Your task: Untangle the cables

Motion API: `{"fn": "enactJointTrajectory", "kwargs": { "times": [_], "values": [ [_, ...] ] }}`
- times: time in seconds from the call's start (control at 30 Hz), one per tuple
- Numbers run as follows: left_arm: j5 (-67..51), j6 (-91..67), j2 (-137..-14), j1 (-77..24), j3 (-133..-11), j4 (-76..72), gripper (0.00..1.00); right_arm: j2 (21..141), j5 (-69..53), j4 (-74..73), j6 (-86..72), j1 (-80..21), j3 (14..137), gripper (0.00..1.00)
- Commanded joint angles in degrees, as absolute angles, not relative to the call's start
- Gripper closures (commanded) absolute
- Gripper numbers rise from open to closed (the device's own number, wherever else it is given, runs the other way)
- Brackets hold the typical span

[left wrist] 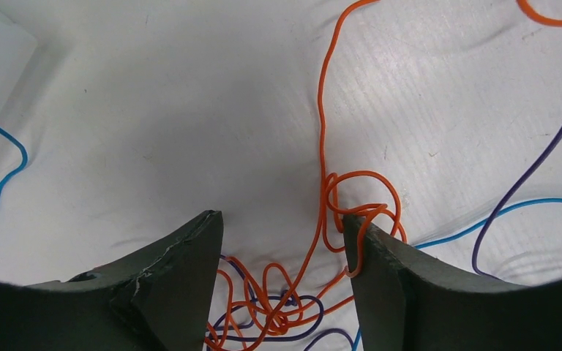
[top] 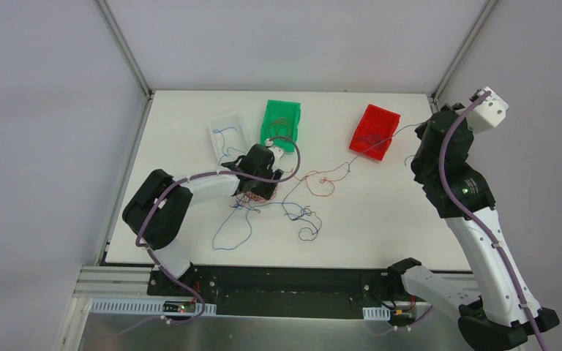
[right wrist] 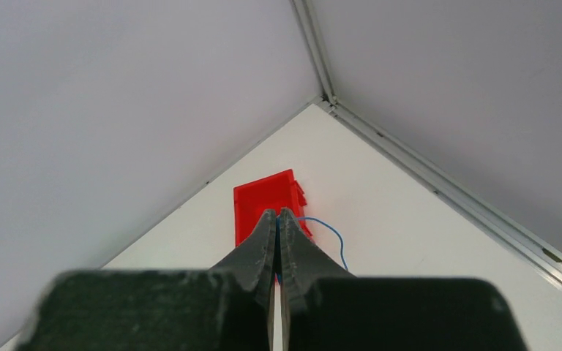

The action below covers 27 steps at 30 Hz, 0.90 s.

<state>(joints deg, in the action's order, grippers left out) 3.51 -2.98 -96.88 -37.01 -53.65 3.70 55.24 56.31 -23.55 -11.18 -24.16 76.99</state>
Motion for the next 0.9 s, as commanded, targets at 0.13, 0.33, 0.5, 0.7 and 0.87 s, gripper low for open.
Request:
{"fn": "enactJointTrajectory", "kwargs": {
  "times": [0.13, 0.33, 0.5, 0.7, 0.87],
  "values": [
    [-4.4, -1.1, -81.9, -36.6, -44.4, -8.0, 0.41, 53.7, 33.3, -23.3, -16.1, -23.8, 76.8, 1.00],
    [-14.4, 3.5, -72.9, -36.6, -32.6, -28.5, 0.38, 55.6, 22.0, -27.4, -17.1, -23.8, 81.7, 1.00],
    [-22.3, 3.2, -77.1, -36.8, -36.3, -31.5, 0.24, 55.5, 16.5, -26.8, -19.8, -23.8, 83.9, 1.00],
    [-21.9, 6.3, -84.5, -40.1, -43.3, -33.3, 0.23, 55.7, 14.2, -24.5, -22.3, -23.8, 85.4, 1.00],
    [-23.7, 11.0, -91.5, -42.0, -48.2, -35.9, 0.23, 55.8, 12.9, -22.7, -24.6, -23.8, 85.8, 1.00]
  ]
}}
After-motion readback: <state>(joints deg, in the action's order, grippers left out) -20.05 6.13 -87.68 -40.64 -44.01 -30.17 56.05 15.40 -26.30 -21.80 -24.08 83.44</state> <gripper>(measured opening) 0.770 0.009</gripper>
